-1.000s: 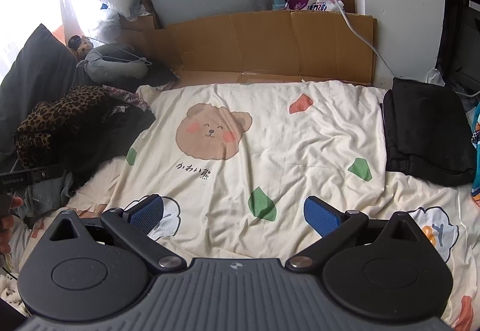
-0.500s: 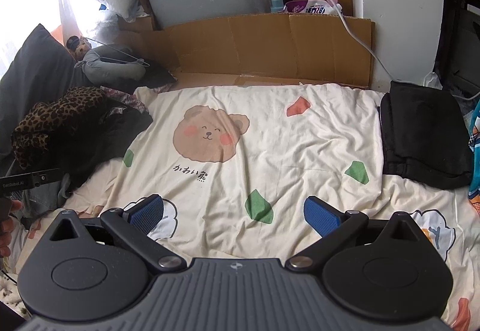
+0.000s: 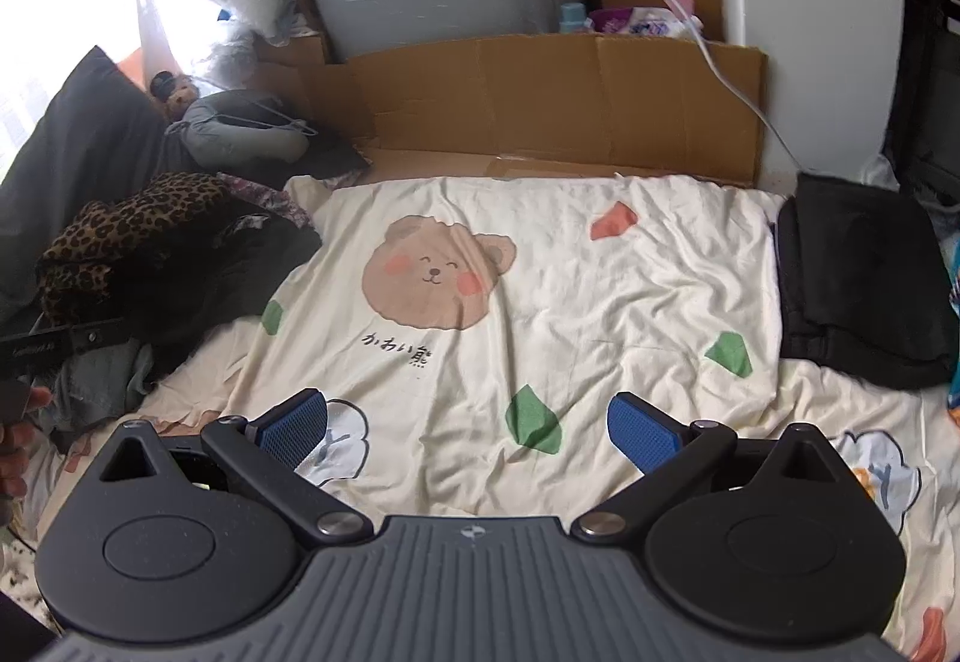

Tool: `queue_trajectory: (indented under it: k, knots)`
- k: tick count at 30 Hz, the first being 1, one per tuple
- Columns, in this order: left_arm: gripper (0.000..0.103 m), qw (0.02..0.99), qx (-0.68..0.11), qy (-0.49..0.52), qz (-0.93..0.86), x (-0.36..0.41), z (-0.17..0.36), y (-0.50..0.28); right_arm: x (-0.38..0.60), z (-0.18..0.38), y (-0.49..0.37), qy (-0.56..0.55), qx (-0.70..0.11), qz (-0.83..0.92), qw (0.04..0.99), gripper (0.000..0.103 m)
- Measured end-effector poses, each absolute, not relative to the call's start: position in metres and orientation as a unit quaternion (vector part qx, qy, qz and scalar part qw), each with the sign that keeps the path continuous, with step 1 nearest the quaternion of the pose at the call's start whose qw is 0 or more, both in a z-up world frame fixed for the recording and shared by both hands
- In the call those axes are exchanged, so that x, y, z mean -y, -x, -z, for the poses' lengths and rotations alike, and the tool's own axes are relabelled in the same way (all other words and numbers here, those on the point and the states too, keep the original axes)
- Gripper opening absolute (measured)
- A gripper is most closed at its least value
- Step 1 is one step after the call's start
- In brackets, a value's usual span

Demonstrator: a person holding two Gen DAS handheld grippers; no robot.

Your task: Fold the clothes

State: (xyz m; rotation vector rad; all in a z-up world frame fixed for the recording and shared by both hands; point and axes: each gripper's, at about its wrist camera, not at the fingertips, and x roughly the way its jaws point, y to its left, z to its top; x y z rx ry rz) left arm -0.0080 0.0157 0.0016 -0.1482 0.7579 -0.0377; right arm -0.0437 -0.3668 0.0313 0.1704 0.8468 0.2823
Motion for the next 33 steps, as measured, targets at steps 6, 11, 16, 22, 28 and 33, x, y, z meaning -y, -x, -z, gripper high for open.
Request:
queue_trajectory:
  k: [6, 11, 16, 22, 28, 33]
  knots:
    - [0.094, 0.928, -0.361, 0.086, -0.001, -0.029, -0.005, 0.008, 0.363, -0.039, 0.048, -0.074, -0.385, -0.15, 0.907, 0.102]
    - [0.094, 0.934, -0.346, 0.084, -0.001, -0.032, -0.009, 0.009, 0.364, -0.046, 0.052, -0.074, -0.355, -0.151, 0.92, 0.102]
    - [0.094, 0.943, -0.324, 0.078, 0.008, -0.029, -0.015, 0.009, 0.367, -0.05, 0.053, -0.082, -0.333, -0.154, 0.927, 0.102]
    - [0.097, 0.955, -0.293, 0.053, 0.013, -0.021, -0.023, 0.014, 0.374, -0.052, 0.056, -0.088, -0.284, -0.138, 0.945, 0.102]
    - [0.098, 0.958, -0.279, 0.07, 0.018, -0.023, -0.026, 0.014, 0.374, -0.052, 0.057, -0.087, -0.269, -0.153, 0.947, 0.102]
    - [0.098, 0.958, -0.277, 0.072, 0.008, -0.027, -0.026, 0.014, 0.37, -0.051, 0.058, -0.083, -0.27, -0.157, 0.946, 0.102]
